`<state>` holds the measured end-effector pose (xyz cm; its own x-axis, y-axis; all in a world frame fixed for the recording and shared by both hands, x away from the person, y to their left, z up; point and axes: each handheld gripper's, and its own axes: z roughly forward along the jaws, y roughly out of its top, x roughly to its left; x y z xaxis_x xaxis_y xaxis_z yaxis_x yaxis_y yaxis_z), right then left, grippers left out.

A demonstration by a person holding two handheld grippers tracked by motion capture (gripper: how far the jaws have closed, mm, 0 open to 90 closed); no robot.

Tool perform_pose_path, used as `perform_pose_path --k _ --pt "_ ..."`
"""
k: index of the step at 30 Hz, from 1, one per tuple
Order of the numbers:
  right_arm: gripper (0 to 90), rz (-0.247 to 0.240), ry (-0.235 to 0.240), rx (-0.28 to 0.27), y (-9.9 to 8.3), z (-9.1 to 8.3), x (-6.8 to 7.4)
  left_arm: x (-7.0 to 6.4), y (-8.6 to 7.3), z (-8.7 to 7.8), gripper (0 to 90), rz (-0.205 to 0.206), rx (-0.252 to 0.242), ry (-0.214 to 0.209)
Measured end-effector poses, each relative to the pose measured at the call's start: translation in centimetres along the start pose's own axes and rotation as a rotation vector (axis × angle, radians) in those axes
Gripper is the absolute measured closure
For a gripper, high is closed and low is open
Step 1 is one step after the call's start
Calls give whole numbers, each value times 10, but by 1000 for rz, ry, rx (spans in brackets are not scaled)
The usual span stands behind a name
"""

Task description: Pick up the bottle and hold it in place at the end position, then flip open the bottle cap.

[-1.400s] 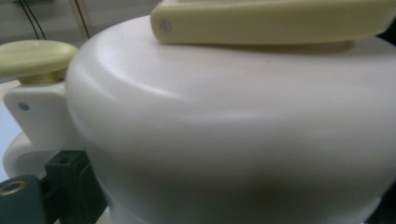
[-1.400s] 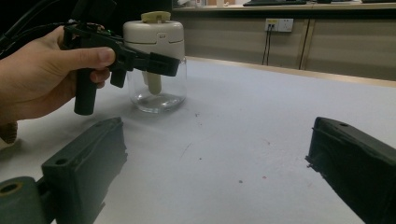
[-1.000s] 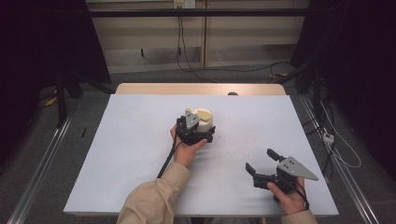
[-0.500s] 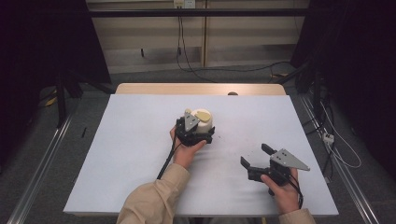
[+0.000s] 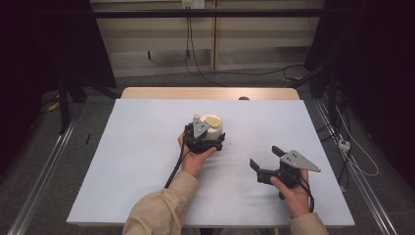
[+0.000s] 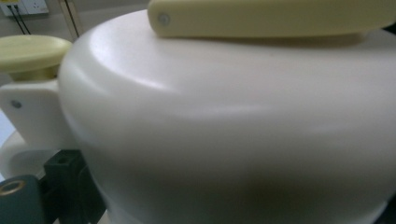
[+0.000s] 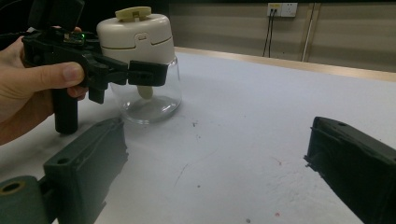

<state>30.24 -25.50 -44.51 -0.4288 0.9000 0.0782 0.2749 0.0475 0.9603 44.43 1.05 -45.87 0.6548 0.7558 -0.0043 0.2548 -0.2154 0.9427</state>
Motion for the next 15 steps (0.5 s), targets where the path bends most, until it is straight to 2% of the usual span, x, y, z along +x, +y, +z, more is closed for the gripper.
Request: perform_pose_path --k 15 --pt "43 -5 18 2 13 17 8 0 0 0 51 0 1 -2"
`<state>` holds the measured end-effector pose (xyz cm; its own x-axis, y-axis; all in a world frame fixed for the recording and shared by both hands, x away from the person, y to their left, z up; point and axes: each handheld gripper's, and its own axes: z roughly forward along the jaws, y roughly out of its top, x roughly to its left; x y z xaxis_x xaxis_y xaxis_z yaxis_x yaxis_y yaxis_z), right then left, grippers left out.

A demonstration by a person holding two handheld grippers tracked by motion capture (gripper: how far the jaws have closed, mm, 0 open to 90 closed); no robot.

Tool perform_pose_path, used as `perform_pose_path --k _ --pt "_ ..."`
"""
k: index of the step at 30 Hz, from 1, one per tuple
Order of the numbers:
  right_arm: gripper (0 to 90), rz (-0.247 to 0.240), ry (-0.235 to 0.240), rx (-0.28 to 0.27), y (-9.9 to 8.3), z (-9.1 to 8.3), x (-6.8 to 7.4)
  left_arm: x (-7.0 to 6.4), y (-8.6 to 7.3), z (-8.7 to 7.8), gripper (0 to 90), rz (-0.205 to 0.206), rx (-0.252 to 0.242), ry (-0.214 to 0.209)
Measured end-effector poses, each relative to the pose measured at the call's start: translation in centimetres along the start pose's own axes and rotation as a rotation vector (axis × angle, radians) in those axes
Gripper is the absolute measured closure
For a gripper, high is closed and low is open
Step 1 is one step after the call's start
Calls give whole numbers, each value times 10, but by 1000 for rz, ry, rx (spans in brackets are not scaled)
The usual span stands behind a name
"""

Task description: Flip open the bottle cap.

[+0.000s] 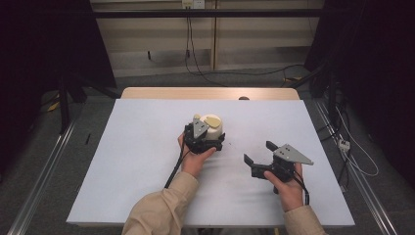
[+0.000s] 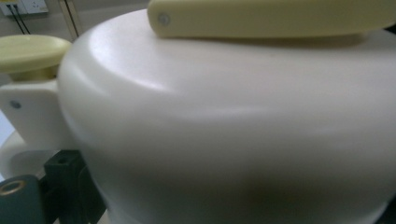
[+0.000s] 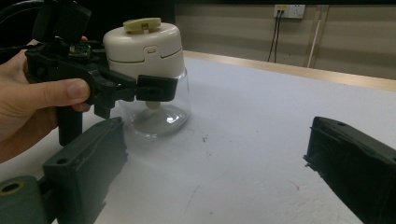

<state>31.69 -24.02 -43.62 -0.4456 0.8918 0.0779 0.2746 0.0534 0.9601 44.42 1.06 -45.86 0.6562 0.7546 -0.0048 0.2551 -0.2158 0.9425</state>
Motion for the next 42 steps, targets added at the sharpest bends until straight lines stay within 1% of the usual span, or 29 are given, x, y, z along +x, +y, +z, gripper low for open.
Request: perform_pose_path --k 3,4,6,7,9,12,19,24,26,30,34,36,41,42 --pt "46 0 4 4 2 3 2 0 0 0 51 0 -1 -1" --pt "51 -1 2 13 2 4 2 0 0 0 51 2 0 0" --pt "59 35 9 19 2 8 2 0 0 0 51 -2 -1 -2" --pt "60 43 13 15 2 9 1 0 0 0 51 2 1 -1" --pt "57 31 2 19 3 11 0 0 0 0 51 -1 -2 -2" --pt "59 33 -5 18 4 14 -1 0 0 0 51 -3 -3 -1" --pt "66 14 1 31 7 24 0 0 -1 0 51 3 -5 0" --pt "77 4 2 26 13 28 2 0 -1 0 51 0 -4 2" --pt "81 2 -6 25 15 29 3 0 -1 0 51 0 -5 1" --pt "132 3 -13 20 19 33 4 0 -1 0 51 1 -4 1" --pt "218 -7 0 25 24 36 8 0 -1 0 51 2 -5 1" --pt "282 4 16 27 26 39 10 -1 -1 0 52 0 -5 3" --pt "348 27 27 24 31 45 14 -1 -1 0 51 -1 -5 4" --pt "374 26 30 24 32 46 14 -1 -1 0 51 -1 -6 4"
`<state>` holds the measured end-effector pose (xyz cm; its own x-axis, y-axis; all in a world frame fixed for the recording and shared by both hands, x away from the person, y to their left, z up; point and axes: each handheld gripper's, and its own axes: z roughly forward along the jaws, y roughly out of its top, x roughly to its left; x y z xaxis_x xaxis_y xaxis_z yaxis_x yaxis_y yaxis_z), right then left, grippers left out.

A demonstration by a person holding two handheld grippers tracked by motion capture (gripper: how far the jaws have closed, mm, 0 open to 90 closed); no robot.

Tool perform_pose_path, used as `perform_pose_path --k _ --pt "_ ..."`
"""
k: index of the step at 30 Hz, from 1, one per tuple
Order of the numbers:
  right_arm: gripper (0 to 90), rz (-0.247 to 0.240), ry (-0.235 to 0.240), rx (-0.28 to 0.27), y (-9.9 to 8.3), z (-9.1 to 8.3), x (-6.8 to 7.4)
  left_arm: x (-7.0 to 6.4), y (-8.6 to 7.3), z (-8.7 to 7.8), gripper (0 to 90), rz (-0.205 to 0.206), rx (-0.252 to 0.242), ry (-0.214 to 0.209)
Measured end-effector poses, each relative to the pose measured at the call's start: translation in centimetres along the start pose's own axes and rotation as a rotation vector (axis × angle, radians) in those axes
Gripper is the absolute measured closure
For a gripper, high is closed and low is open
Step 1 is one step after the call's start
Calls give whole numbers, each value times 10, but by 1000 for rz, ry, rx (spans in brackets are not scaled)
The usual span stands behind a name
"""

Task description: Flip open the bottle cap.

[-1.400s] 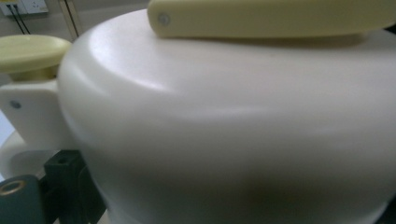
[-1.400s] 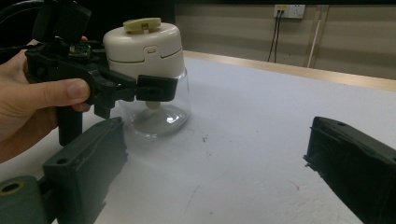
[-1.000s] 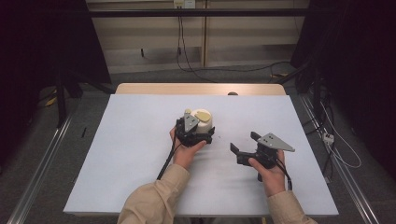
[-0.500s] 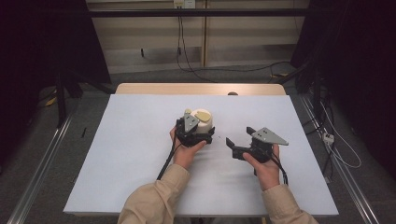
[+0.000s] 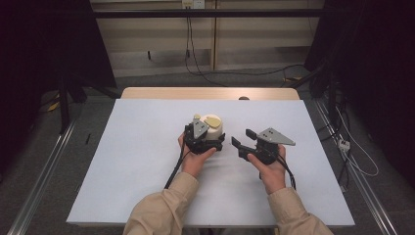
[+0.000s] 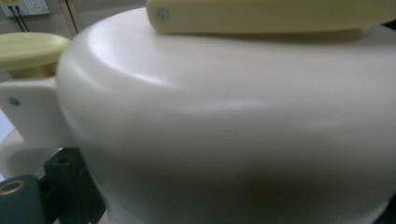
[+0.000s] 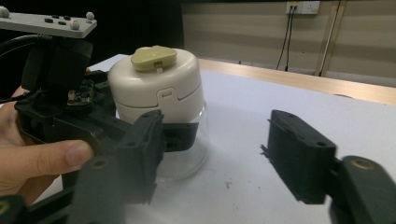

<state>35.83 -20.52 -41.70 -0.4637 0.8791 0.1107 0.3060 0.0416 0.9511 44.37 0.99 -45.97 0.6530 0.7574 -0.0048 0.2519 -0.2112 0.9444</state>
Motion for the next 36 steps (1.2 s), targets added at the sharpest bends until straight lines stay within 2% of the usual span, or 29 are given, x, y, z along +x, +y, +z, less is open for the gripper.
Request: perform_pose_path --k 10,19,27,35,36 --pt "526 -38 35 7 7 8 5 0 0 0 51 2 2 1" --pt "729 -23 75 18 13 14 9 0 0 0 51 2 1 2" --pt "824 -31 90 35 19 20 14 0 0 0 51 4 4 3" --pt "881 -45 102 48 23 25 17 0 0 0 51 5 5 4" --pt "895 -36 105 51 23 27 17 0 0 0 51 5 5 4"
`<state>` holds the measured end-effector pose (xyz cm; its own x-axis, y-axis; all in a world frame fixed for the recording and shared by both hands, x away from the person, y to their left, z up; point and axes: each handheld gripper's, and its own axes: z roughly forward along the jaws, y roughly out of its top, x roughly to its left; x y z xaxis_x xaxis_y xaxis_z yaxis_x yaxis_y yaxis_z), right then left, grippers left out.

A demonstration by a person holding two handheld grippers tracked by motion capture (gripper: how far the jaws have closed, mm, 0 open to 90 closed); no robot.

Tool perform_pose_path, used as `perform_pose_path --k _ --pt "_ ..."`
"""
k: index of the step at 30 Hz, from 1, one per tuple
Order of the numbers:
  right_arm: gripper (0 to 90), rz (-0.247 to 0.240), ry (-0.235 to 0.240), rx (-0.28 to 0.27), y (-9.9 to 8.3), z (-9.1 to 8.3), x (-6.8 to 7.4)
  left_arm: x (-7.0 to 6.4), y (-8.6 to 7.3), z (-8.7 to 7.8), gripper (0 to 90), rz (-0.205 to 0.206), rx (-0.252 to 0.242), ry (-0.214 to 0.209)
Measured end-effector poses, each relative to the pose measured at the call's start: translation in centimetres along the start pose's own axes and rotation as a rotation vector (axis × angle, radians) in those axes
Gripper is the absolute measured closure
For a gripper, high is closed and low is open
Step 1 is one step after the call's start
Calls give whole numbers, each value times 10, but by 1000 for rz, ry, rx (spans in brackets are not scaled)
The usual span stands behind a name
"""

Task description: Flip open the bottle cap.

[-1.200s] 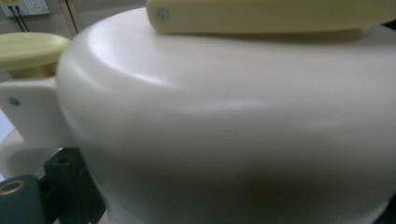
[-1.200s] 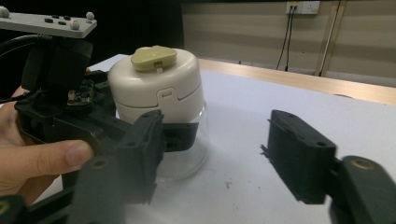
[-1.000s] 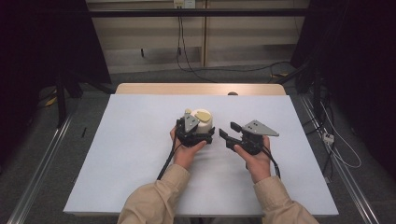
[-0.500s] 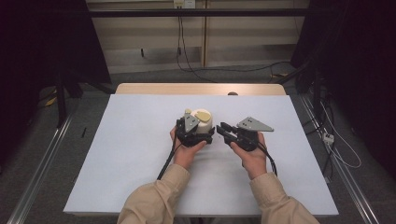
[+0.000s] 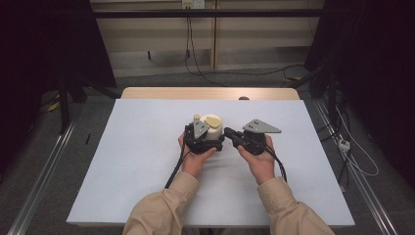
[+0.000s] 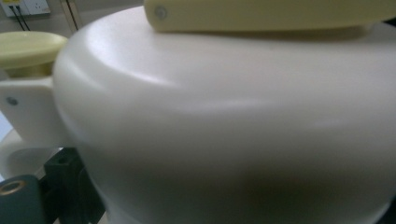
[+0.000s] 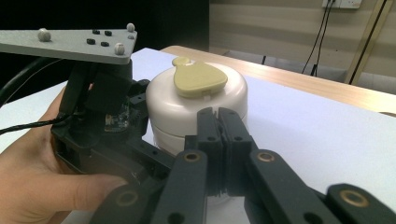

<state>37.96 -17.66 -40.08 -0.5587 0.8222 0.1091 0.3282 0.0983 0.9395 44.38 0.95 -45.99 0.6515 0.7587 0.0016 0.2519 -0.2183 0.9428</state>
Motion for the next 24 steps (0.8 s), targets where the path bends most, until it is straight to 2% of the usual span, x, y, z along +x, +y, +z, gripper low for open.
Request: perform_pose_path --k 3,5,24 --pt "900 0 -1 8 0 1 0 0 0 0 51 0 0 0" --pt "900 -22 -6 19 0 3 0 0 0 0 51 0 0 0" --pt "900 -43 0 52 8 15 4 0 0 0 51 5 5 0"
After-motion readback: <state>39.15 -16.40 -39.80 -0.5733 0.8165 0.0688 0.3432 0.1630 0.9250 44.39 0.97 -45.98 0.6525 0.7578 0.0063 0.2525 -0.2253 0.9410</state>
